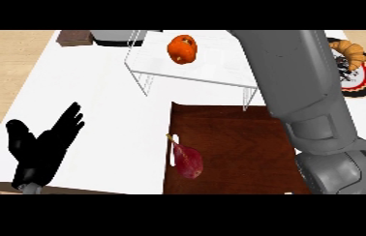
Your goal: Pick the squash from the tray and place it in the tiered shelf
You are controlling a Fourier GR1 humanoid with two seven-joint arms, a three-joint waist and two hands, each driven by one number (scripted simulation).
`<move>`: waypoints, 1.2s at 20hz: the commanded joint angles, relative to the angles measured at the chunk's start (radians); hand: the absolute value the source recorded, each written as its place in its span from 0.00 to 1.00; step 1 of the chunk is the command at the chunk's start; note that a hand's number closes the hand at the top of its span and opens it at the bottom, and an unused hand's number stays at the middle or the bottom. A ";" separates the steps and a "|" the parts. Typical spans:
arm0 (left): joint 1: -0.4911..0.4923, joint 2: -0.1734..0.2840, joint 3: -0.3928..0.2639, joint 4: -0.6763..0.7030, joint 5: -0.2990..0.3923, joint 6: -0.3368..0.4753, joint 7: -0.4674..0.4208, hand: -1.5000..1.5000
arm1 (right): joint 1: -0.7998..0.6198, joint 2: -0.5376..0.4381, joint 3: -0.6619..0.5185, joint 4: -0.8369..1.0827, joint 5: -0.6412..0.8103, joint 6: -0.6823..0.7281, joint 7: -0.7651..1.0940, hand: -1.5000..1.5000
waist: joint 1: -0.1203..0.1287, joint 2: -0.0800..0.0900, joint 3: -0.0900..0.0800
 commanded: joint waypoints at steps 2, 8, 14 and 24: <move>-0.014 -0.084 -0.017 0.112 0.009 0.008 -0.017 0.50 | -0.010 -0.001 -0.063 -0.035 -0.028 -0.117 -0.011 0.00 | -0.023 0.008 -0.054; -0.001 -0.079 0.000 0.119 0.004 0.026 -0.022 0.50 | 0.043 -0.113 -0.072 -0.047 0.058 -0.170 0.013 0.00 | -0.055 0.002 -0.054; 0.041 -0.058 0.036 0.101 0.020 0.010 -0.023 0.50 | 0.062 -0.217 -0.172 -0.135 0.032 -0.180 0.082 0.00 | -0.062 -0.007 -0.053; 0.072 -0.076 0.060 0.107 0.003 0.003 -0.043 0.50 | 0.243 -0.276 -0.213 -0.410 -0.124 0.003 0.084 0.00 | -0.091 -0.013 -0.052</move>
